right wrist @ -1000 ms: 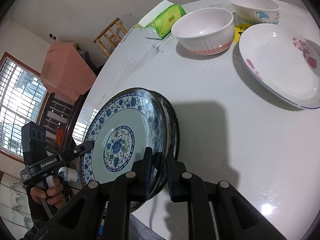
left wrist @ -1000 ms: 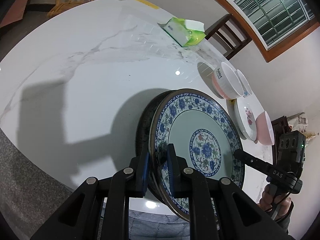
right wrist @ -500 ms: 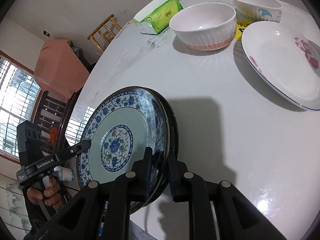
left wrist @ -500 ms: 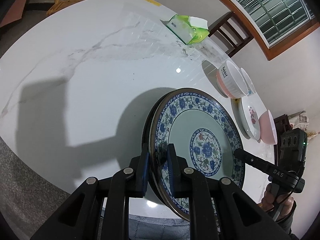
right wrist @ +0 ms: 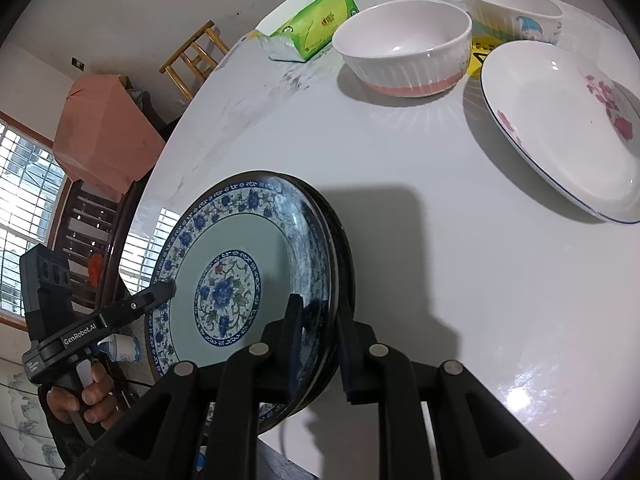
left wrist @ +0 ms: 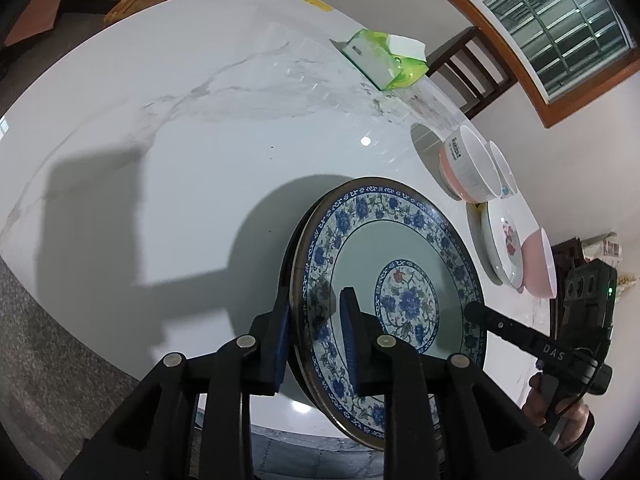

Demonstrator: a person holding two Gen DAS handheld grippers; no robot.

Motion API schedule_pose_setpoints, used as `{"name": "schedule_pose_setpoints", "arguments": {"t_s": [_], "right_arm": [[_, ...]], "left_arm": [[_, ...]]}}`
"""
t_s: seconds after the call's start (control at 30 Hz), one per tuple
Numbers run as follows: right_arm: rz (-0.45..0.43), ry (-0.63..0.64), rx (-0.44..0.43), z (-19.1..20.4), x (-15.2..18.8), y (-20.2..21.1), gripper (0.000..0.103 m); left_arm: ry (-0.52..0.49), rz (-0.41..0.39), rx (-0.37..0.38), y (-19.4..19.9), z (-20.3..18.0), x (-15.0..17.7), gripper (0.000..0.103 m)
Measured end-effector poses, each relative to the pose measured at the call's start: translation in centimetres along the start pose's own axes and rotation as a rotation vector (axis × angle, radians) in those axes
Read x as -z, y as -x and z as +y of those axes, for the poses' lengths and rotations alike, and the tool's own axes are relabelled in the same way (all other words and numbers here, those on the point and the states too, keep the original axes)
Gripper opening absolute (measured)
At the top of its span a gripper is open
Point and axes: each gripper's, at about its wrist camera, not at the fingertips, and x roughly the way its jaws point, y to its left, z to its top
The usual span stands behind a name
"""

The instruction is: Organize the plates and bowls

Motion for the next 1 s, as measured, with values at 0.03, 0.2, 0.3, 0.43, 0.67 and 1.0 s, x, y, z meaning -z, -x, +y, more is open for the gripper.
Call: {"name": "schedule_pose_setpoints", "arguments": {"t_s": [0.03,0.2,0.3,0.43,0.67,1.0], "right_arm": [[0.005,0.001,-0.01,0.1,0.0,-0.1,0.025],[0.008,0.027,0.001,1.1,-0.1,-0.2,0.038],[0.019,0.049,0.024,1.7,-0.3,-0.5,0.038],[0.028,0.114,0.083,3.1,-0.2,-0.7,0.039],[0.026,0.167,0.122,3.9,-0.3,-1.3,0.041],[0.038,0.278,0.239,5.7,0.4,-1.6,0.041]], "left_arm": [[-0.002,0.002,-0.003,0.0,-0.1,0.0,0.022],[-0.015,0.005,-0.051,-0.1,-1.1,-0.1,0.029],[-0.055,0.0,-0.108,-0.3,-1.9,0.0,0.037],[-0.099,-0.012,-0.173,-0.8,-2.6,0.2,0.042],[-0.097,-0.037,-0.198,-1.0,-2.6,0.2,0.044],[-0.089,-0.086,-0.224,-0.6,-2.9,0.3,0.051]]}}
